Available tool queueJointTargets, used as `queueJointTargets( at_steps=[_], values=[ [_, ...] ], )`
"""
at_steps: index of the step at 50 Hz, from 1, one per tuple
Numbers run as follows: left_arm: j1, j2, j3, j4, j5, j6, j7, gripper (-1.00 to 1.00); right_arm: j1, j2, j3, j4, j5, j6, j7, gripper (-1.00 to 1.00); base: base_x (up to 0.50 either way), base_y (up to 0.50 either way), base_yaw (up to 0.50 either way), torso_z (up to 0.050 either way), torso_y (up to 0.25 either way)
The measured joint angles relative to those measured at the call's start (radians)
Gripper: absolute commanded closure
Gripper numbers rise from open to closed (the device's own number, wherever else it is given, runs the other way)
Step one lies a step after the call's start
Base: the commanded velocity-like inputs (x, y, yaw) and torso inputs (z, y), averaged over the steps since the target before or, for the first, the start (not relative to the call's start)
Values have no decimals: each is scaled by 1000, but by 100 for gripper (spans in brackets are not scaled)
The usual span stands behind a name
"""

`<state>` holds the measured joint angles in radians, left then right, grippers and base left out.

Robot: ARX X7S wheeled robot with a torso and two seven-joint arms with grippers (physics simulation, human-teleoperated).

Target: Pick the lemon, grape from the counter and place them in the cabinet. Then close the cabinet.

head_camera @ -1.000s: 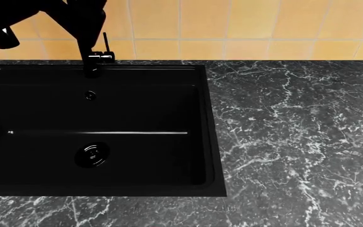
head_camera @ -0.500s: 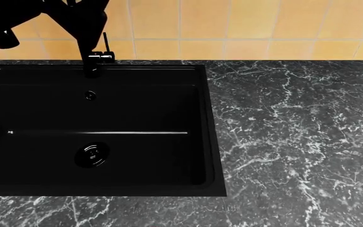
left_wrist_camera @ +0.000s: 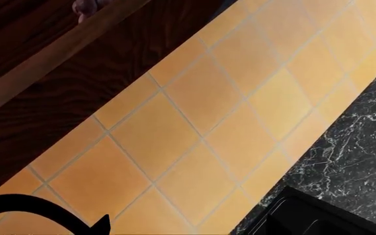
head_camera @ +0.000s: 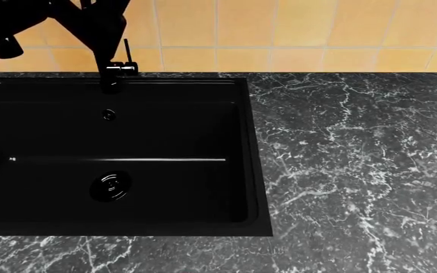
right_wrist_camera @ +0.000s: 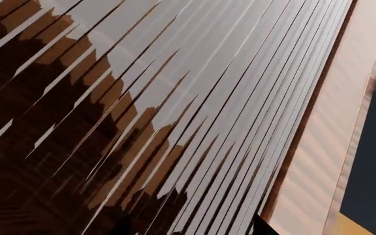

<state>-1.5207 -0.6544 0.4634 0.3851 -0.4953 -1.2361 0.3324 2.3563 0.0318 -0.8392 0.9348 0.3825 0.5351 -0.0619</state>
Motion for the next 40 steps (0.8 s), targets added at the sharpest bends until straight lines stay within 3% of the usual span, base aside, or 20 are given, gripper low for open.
queueJointTargets(
  at_steps=[19,40],
  values=[
    [10,-4,-2,-2,-3,9,-5,-100,0,-21,-240,-39,-7,-1,91,-100,5,0,1,0,0],
    [10,-9,-3,1,-10,6,-9,-100,0,-32,-552,-40,20,77,-55,-100,5,0,-1,-2,0]
  ],
)
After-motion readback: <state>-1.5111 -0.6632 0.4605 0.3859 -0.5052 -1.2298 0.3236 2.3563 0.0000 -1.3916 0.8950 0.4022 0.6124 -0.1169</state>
